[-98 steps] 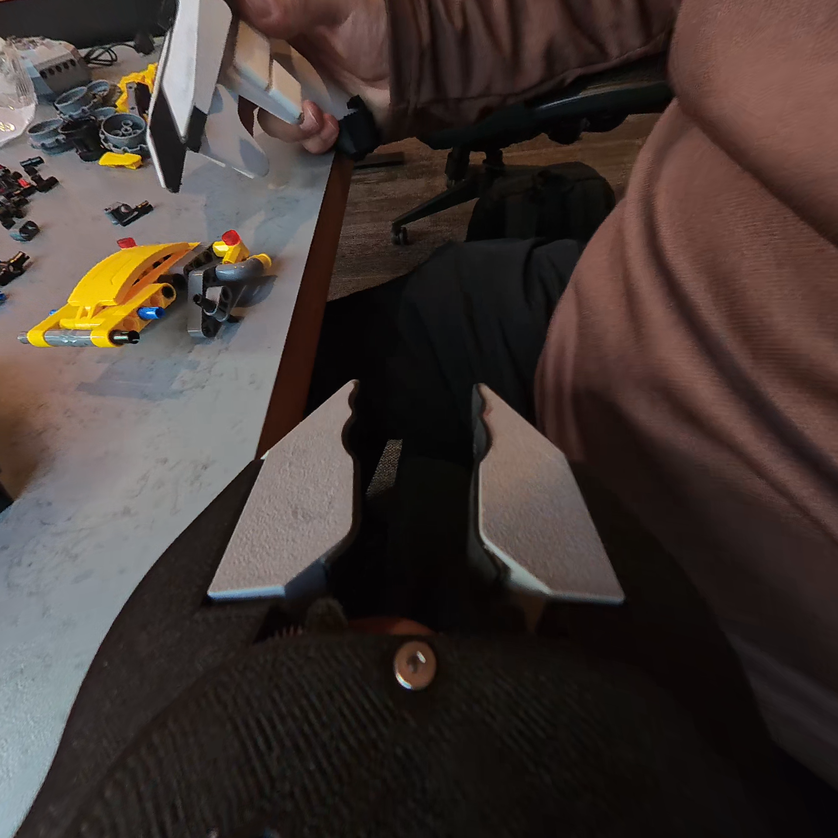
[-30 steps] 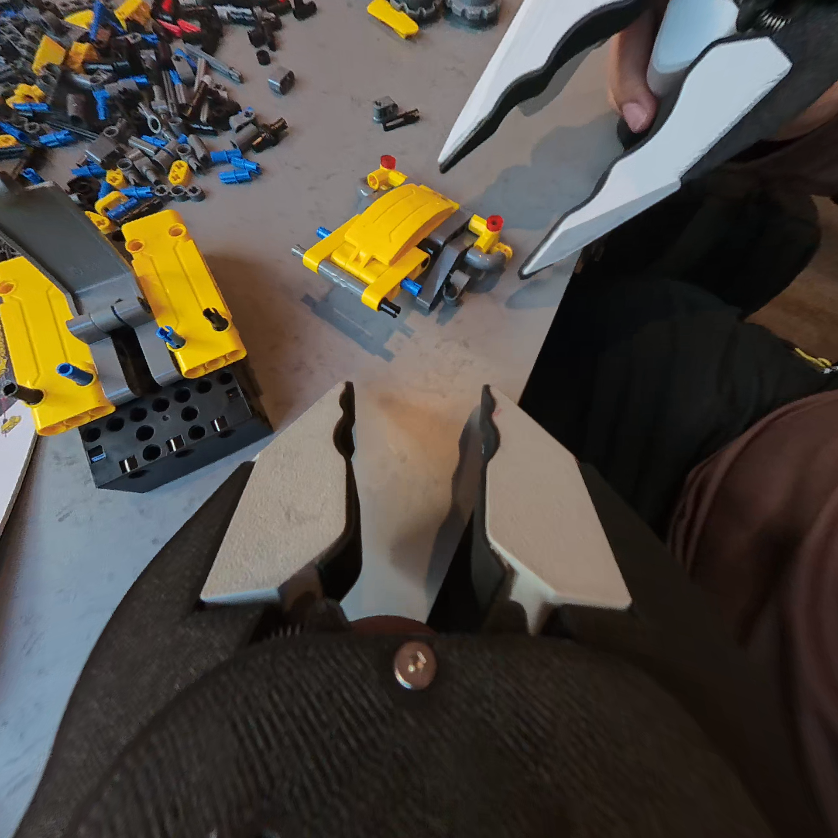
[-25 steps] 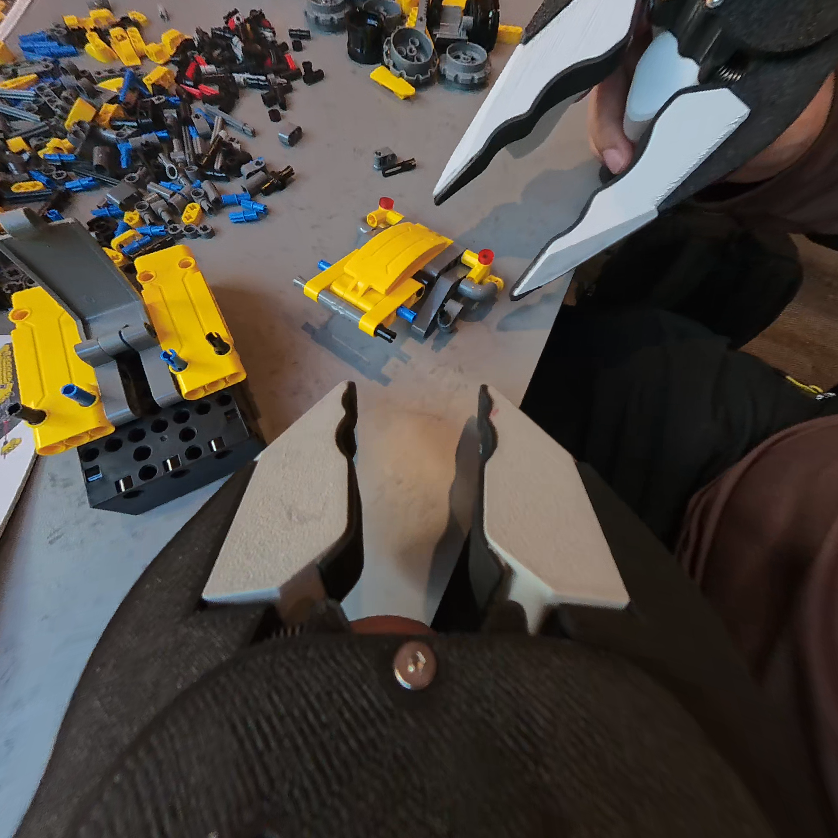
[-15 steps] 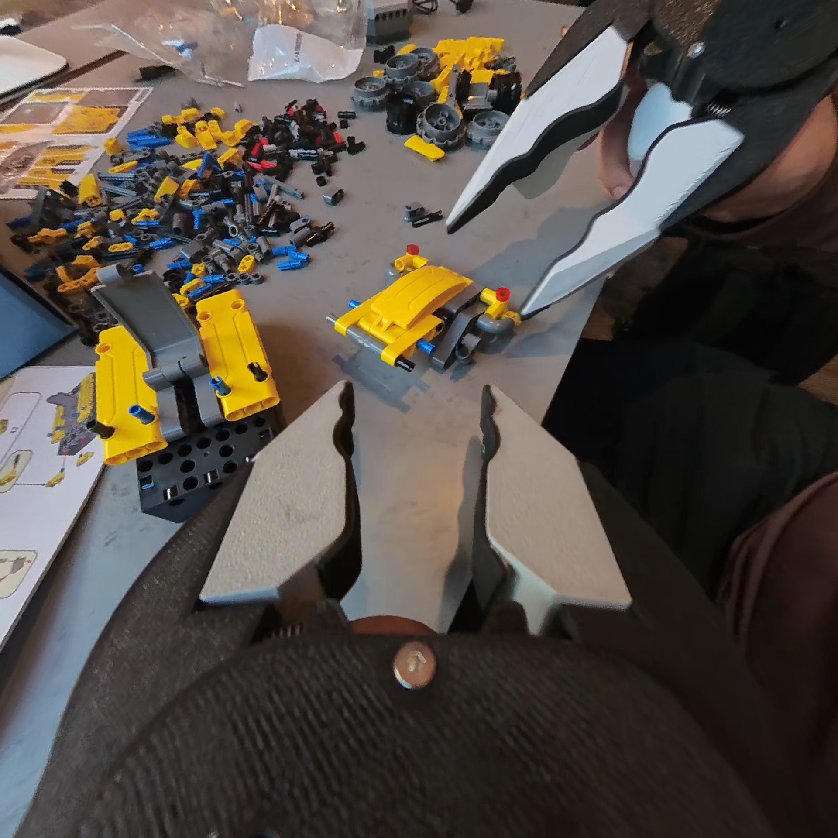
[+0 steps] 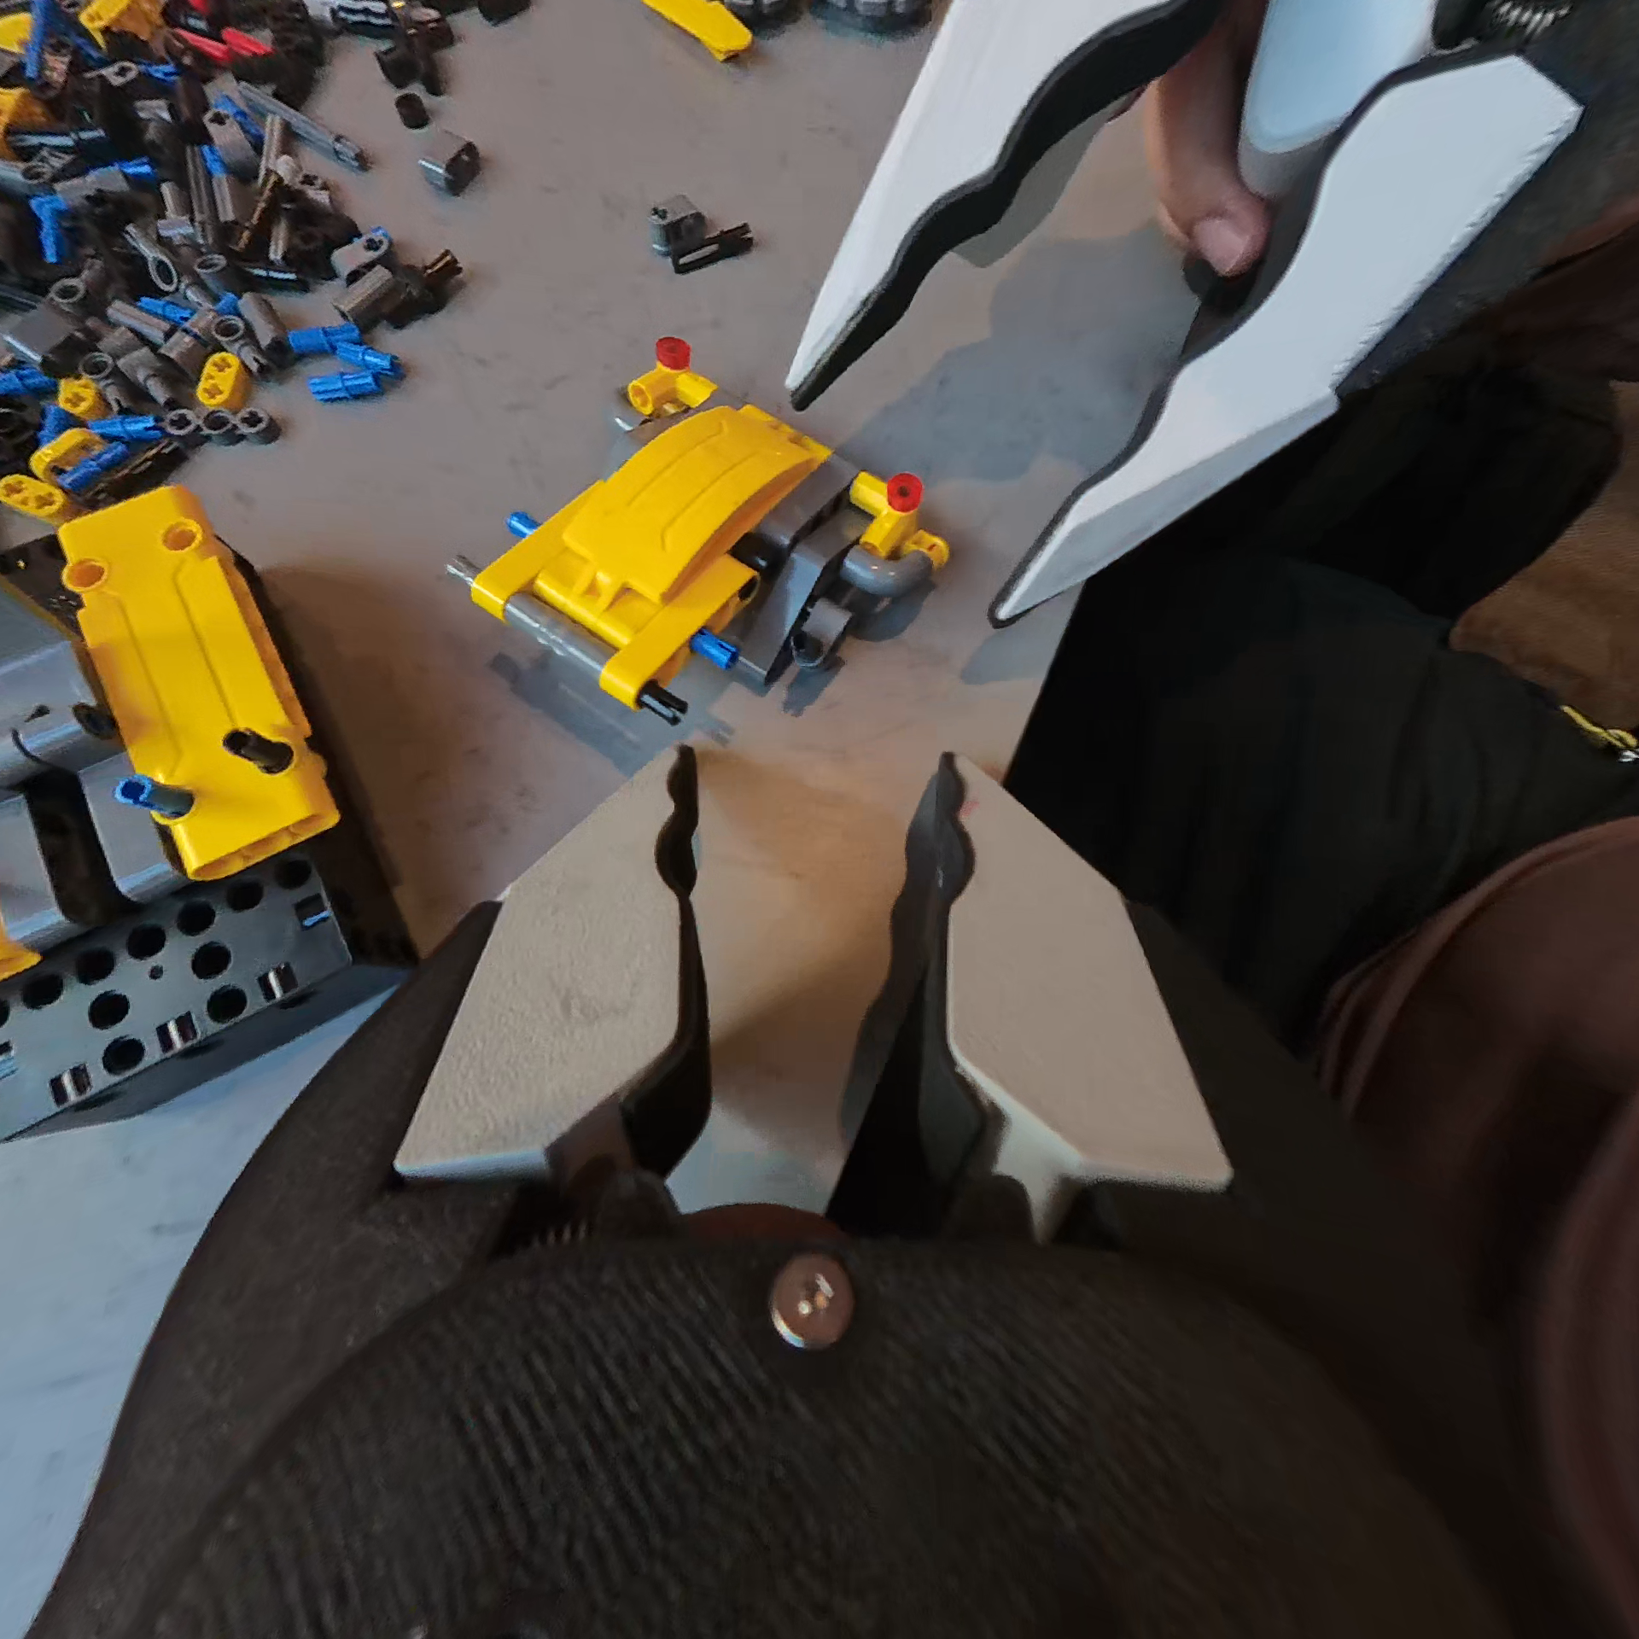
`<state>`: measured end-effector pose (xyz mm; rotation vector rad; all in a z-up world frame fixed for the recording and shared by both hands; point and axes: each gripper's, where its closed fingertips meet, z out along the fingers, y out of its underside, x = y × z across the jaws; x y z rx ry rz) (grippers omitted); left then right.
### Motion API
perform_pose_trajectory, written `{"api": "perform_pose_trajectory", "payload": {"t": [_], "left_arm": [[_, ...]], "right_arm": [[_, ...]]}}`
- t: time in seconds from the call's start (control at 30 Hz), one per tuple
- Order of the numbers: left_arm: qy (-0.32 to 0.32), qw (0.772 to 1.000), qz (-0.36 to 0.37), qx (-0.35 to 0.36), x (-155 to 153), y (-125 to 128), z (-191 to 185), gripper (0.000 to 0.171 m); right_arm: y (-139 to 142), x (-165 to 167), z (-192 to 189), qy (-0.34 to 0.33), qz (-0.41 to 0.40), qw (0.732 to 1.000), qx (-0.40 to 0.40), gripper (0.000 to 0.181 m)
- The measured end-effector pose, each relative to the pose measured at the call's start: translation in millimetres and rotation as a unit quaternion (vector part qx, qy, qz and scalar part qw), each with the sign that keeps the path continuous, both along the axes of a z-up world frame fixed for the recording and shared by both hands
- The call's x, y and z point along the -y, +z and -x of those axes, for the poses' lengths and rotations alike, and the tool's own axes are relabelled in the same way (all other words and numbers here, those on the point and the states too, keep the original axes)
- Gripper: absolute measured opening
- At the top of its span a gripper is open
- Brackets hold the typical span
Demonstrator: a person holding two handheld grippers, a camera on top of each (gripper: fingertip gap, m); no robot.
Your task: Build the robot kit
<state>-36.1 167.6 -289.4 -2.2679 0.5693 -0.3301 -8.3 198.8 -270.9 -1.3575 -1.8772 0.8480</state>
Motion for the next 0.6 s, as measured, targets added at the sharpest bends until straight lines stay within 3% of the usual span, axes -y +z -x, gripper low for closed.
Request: {"api": "perform_pose_trajectory", "payload": {"t": [0.17,0.27,0.4,0.6], "left_arm": [[-0.008,1.000,0.000,0.013,-11.5,0.3,-10.1,0.045],[-0.004,1.000,-0.003,-0.024,-18.4,-1.5,-5.7,0.036],[-0.028,0.998,-0.018,-0.055,-22.0,-0.3,-8.9,0.038],[-0.064,0.996,-0.034,-0.055,-21.7,4.9,-17.7,0.016]], "right_arm": [[-6.7,-3.4,2.0,-0.011,0.005,1.000,0.024,0.054],[-7.8,-4.6,2.8,-0.016,0.004,0.999,0.027,0.054],[-8.5,-7.9,3.4,-0.026,0.009,0.999,0.029,0.050],[-12.0,-10.0,3.9,-0.032,0.009,0.999,0.041,0.047]]}}
